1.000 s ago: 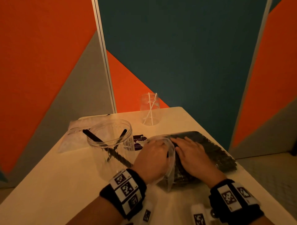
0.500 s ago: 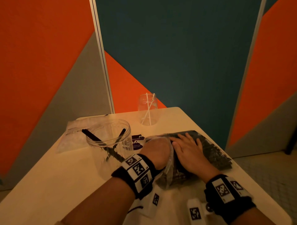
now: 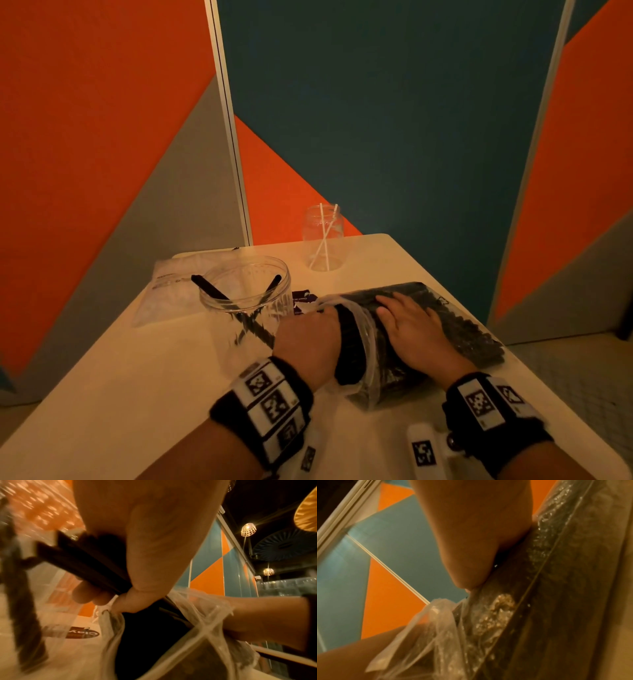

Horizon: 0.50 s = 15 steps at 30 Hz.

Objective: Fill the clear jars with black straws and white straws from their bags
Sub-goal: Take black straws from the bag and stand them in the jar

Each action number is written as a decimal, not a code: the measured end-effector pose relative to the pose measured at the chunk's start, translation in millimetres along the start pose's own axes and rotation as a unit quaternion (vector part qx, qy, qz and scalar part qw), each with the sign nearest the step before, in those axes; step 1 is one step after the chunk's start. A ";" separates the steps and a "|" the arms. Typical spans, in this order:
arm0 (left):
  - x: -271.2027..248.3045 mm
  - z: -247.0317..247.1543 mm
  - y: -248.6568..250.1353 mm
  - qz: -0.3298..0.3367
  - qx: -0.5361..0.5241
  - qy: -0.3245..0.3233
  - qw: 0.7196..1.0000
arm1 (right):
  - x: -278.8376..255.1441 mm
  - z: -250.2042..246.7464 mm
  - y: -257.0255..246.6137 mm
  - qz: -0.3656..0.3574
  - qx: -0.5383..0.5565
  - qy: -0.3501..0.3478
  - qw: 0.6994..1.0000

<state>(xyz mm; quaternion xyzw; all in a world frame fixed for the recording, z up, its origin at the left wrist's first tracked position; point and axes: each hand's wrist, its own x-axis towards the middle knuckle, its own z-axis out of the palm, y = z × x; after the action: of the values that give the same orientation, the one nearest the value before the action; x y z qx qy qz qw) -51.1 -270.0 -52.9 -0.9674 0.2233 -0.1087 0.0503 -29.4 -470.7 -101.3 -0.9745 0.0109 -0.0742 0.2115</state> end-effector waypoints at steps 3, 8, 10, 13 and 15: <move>9.9 -1.4 20.2 -0.008 0.000 0.005 1.000 | 0.7 0.8 0.8 0.009 -0.002 -0.008 1.000; 1.0 -2.2 13.7 -0.036 -0.025 -0.015 0.999 | 3.1 -0.2 3.5 0.015 -0.010 -0.024 1.000; -12.7 -5.3 2.0 -0.053 -0.001 -0.007 0.999 | 2.9 -0.8 3.6 0.017 -0.018 -0.027 0.999; -38.5 -19.7 -16.4 -0.082 0.046 0.032 0.995 | 2.7 -4.3 2.2 0.031 -0.031 -0.032 0.999; -58.2 -32.4 -28.9 -0.098 0.062 0.043 0.992 | 1.7 -8.7 -1.3 0.051 -0.008 -0.031 0.998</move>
<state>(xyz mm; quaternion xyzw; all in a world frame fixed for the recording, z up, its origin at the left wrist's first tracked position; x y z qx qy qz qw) -97.5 -219.9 -28.1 -0.9740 0.1224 -0.1680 0.0896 -29.1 -473.2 -92.6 -0.9762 0.0548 -0.0332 0.2071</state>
